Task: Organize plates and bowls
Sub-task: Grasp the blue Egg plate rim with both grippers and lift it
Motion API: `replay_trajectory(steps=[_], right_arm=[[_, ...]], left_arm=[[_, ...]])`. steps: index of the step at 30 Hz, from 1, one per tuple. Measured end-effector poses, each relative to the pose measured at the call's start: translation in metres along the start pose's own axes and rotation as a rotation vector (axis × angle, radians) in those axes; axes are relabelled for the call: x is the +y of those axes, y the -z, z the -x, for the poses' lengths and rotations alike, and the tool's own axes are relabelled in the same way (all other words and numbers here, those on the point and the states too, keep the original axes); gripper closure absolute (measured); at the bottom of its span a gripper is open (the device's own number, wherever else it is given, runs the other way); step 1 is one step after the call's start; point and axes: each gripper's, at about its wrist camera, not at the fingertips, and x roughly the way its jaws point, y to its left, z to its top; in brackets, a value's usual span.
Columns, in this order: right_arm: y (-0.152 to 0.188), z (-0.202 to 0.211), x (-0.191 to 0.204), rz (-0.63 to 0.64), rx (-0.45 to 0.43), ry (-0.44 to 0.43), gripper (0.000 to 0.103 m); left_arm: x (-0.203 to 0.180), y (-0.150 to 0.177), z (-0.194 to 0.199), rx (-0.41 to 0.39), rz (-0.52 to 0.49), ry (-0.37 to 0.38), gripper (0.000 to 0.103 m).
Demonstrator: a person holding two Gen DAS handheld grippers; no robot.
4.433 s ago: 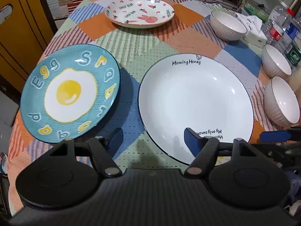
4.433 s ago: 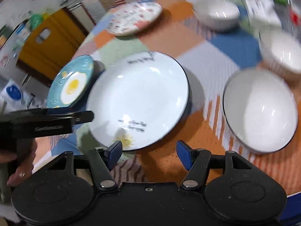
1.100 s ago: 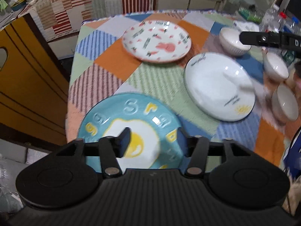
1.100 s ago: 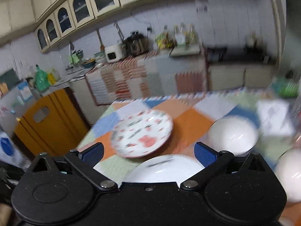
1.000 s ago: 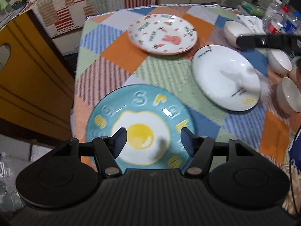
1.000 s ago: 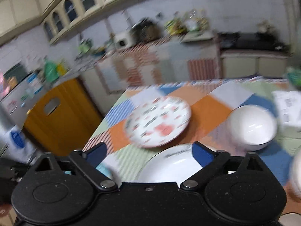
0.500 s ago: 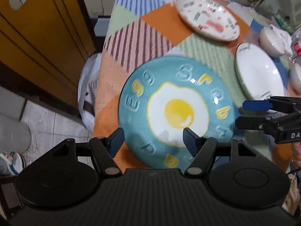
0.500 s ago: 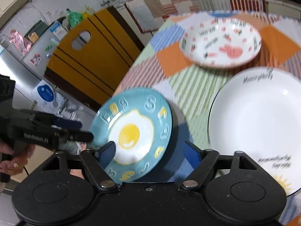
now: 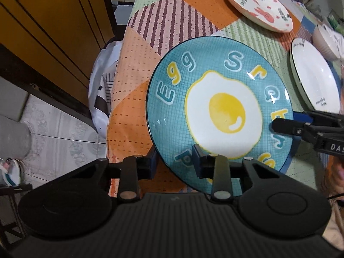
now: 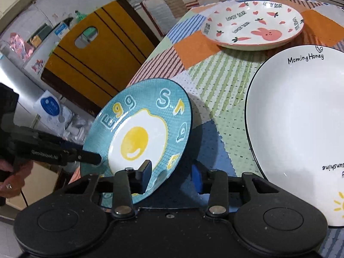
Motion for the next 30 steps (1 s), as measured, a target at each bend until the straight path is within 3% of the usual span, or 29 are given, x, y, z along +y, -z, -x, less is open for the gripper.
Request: replay_trajectory(steps=[9,10,11,15,22,30], right_arm=[[-0.003,-0.014,0.007,0.05,-0.096,0.011,0.059],[-0.002,-0.014,0.008,0.069,-0.098,0.026,0.066],[-0.002,-0.014,0.009,0.093,-0.095,0.058,0.08],[-0.002,-0.006,-0.001,0.079,-0.078,0.024,0.083],[-0.009,0.025,0.0,0.105,-0.085,0.005,0.083],[-0.017,0.092,0.003,0.132,-0.101,0.041,0.083]], left_arm=[[0.006,0.001,-0.001,-0.063,0.03,0.008,0.072],[0.005,0.002,-0.001,-0.071,0.028,-0.001,0.072],[0.004,0.003,0.0,-0.074,0.026,-0.001,0.072],[-0.004,0.006,0.01,-0.073,0.004,0.014,0.072],[-0.031,0.002,0.043,-0.075,-0.044,0.018,0.072],[-0.078,-0.006,0.077,-0.071,-0.096,0.067,0.072]])
